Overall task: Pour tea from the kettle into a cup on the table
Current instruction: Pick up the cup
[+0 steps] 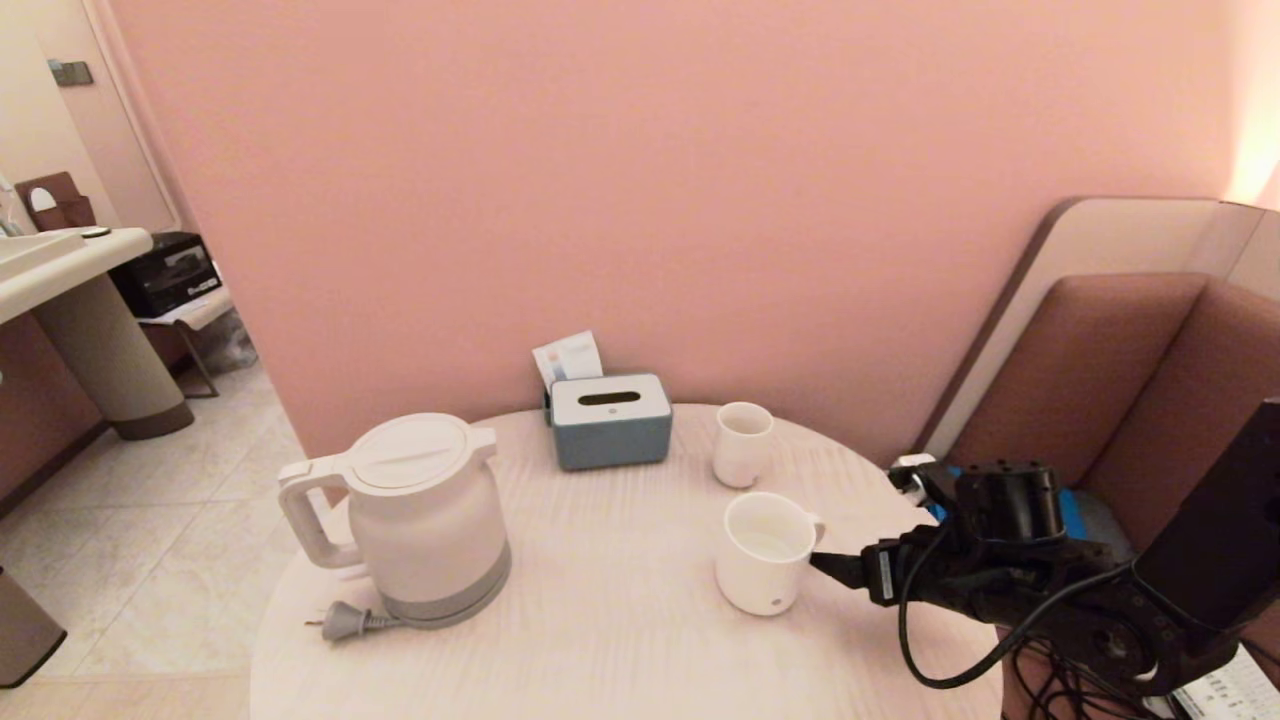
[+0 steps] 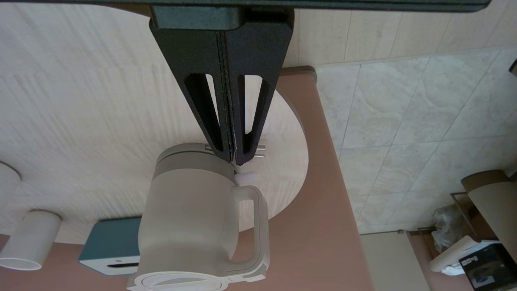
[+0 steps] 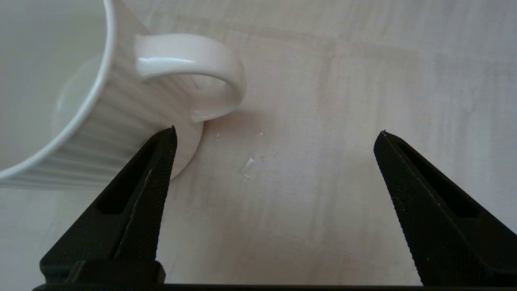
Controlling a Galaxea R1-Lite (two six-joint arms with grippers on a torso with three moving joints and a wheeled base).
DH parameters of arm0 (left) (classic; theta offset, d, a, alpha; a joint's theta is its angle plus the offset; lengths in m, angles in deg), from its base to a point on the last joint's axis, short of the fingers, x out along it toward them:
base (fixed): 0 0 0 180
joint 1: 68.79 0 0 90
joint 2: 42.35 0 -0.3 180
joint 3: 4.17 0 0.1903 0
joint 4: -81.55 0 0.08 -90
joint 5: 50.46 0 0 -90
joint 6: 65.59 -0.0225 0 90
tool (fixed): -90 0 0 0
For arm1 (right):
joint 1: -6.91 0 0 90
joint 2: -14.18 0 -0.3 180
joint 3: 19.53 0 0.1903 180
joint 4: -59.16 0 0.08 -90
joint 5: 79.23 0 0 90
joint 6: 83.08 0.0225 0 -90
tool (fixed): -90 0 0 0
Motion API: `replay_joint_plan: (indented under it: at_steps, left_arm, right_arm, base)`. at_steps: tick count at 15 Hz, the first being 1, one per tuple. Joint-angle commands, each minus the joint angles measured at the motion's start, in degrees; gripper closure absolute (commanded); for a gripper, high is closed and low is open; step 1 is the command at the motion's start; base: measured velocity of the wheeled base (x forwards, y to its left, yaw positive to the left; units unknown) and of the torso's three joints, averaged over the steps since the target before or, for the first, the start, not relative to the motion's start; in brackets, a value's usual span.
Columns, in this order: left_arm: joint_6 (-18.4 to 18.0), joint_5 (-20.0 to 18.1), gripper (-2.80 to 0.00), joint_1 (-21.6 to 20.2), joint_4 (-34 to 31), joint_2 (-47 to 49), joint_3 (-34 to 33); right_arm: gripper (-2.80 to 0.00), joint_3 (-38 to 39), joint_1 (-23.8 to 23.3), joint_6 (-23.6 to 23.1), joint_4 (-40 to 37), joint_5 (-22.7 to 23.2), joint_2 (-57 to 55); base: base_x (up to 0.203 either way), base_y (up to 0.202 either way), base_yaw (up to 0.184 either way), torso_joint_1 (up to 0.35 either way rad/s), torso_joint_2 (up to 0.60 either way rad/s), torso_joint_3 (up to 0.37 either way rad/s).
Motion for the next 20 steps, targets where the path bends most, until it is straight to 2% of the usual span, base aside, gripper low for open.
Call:
replay_joint_plan:
  at_steps: [1, 20]
  left_arm:
    - [0.0, -0.02, 0.0, 0.0, 0.03, 0.07, 0.0]
    - [0.0, -0.02, 0.0, 0.0, 0.03, 0.07, 0.0]
  right_arm:
    - [-2.8, -0.38, 0.03, 0.01, 0.4, 0.05, -0.66]
    - [-2.8, -9.68, 0.37, -0.16, 0.64, -3.55, -7.75]
  base:
    - [0.0, 0.0, 0.0, 0.0, 0.0, 0.0]
    - [0.0, 0.0, 0.0, 0.0, 0.0, 0.0]
